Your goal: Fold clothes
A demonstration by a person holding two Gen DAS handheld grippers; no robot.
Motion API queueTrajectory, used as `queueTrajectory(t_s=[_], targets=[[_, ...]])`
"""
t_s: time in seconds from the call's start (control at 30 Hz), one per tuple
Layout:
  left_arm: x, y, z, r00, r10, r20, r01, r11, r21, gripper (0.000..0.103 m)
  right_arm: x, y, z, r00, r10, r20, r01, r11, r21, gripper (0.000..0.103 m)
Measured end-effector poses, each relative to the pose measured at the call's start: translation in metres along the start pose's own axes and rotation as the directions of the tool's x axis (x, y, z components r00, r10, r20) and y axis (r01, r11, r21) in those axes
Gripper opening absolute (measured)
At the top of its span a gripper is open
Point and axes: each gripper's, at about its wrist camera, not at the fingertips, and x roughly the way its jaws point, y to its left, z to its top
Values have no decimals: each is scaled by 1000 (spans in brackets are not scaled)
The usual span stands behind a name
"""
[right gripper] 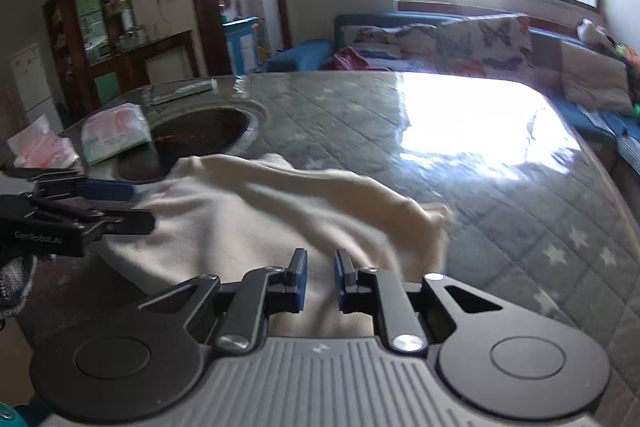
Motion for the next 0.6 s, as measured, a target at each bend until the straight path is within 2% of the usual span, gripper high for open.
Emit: queueTrajectory(t_s=[0.13, 0.27, 0.33, 0.5, 0.6], targets=[[6, -21, 2, 997, -81, 0, 81, 996, 35, 68, 11, 4, 11, 1000, -5, -2, 5, 1000, -19, 13], [17, -41, -1, 989, -149, -21, 150, 985, 85, 66, 39, -9, 25, 998, -40, -46, 40, 999, 6, 13], [23, -46, -5, 987, -157, -40, 161, 982, 101, 61, 49, -15, 29, 997, -54, -58, 55, 998, 20, 13], [26, -47, -9, 985, -163, -54, 169, 978, 124, 61, 62, -30, 37, 994, -93, -62, 96, 995, 38, 13], [23, -44, -6, 986, -163, -47, 167, 980, 112, 61, 61, -30, 45, 996, -75, -53, 78, 995, 54, 14]])
